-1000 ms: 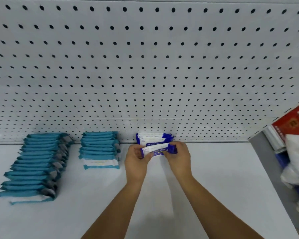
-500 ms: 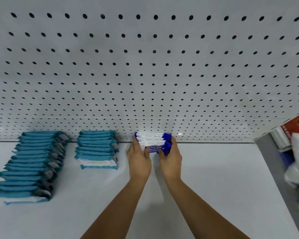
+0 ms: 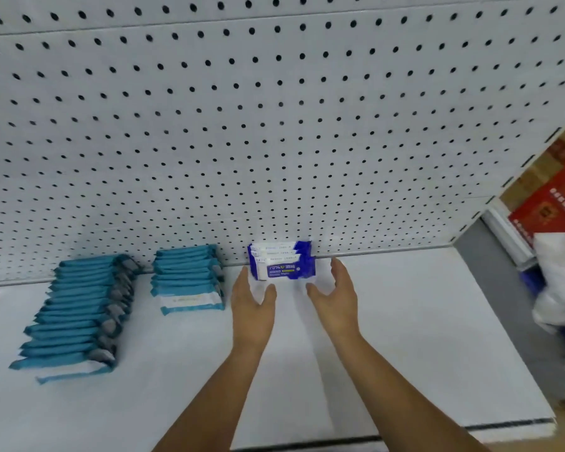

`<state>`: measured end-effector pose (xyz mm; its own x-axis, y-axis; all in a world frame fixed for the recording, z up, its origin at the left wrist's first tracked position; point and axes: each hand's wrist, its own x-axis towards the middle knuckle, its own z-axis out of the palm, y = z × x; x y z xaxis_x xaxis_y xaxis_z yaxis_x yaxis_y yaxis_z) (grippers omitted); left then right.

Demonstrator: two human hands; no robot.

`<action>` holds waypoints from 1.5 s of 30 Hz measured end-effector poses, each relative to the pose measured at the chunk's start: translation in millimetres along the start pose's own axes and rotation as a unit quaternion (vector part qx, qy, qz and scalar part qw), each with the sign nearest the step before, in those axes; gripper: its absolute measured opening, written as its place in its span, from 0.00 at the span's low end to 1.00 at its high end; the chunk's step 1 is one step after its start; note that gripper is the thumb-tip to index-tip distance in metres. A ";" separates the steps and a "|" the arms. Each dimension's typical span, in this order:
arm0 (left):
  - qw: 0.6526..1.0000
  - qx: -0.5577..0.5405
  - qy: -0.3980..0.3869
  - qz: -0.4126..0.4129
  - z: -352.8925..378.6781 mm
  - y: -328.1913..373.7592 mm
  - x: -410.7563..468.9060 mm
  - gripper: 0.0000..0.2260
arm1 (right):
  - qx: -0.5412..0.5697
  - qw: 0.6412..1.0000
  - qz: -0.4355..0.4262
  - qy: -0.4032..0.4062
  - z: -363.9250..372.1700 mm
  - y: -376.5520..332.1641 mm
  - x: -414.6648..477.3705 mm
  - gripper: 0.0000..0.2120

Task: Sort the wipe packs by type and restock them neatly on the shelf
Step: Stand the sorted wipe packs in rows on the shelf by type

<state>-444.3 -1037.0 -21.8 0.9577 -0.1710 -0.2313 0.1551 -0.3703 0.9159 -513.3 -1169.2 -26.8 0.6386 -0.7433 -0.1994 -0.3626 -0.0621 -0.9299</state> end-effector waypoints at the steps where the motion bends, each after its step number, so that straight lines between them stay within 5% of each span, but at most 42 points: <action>1: 1.000 -0.011 -0.014 0.008 -4.5 1.3 -9.8 0.28 | -0.004 1.000 -0.001 -0.004 -5.1 -0.4 -11.0 0.37; 9: 0.976 -0.008 -0.202 0.084 -52.0 -7.2 -97.8 0.28 | 0.030 0.999 -0.025 -0.036 -54.6 12.7 -124.7 0.32; 21: 0.924 -0.049 -0.370 0.088 -50.0 -42.4 -284.7 0.26 | 0.052 0.995 -0.010 0.086 -172.8 62.3 -330.9 0.30; 29: 0.890 -0.045 -0.441 0.109 22.4 -39.0 -400.6 0.26 | 0.059 0.986 -0.010 0.154 -295.0 110.0 -407.5 0.29; 45: 0.877 0.020 -0.468 0.107 245.4 -58.4 -641.4 0.28 | 0.089 0.973 0.054 0.205 -590.1 253.1 -474.0 0.31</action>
<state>-1127.1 -1129.7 -7.5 0.3419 -0.9084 -0.2405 -0.0300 -0.2664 0.9634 -1308.3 -1225.7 14.8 0.2664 -0.9444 -0.1930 -0.2656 0.1206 -0.9565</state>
